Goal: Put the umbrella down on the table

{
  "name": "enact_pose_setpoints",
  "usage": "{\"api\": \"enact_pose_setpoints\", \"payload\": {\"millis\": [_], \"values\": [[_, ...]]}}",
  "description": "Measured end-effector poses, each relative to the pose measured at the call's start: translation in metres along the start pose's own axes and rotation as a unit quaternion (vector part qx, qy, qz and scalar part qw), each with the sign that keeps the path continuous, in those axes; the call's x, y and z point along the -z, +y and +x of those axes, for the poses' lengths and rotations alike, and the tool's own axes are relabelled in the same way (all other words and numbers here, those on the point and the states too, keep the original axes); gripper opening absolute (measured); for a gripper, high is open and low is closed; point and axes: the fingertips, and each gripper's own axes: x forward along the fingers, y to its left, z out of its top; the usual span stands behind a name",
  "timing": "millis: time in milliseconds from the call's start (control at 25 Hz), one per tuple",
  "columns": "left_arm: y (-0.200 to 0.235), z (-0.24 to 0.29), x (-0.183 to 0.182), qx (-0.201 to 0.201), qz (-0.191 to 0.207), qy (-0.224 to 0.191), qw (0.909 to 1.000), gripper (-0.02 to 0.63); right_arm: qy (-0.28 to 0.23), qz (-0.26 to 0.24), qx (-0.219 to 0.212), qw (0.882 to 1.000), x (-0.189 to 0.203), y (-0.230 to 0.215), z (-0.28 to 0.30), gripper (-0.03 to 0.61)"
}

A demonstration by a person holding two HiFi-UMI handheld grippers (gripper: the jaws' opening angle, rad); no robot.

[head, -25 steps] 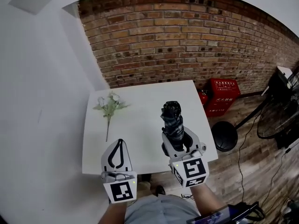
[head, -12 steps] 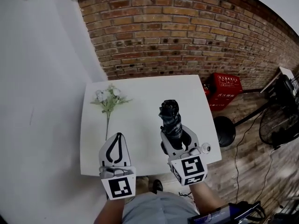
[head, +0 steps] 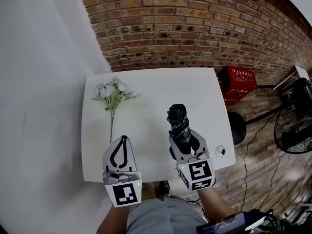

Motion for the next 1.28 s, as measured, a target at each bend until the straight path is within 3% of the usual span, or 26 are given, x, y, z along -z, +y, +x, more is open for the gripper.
{"api": "enact_pose_setpoints", "payload": {"millis": [320, 920, 1280], "values": [[0.003, 0.014, 0.029, 0.008, -0.017, 0.034, 0.9992, 0.009, 0.039, 0.010, -0.002, 0.999, 0.031, 0.000, 0.025, 0.196], [0.016, 0.045, 0.069, 0.019, -0.008, 0.066, 0.9976, 0.009, 0.103, 0.032, -0.003, 0.994, 0.094, 0.003, 0.067, 0.198], [0.021, 0.067, 0.081, 0.029, -0.009, 0.076, 0.9967, 0.009, 0.137, 0.042, -0.006, 0.990, 0.108, -0.002, 0.087, 0.201]]}}
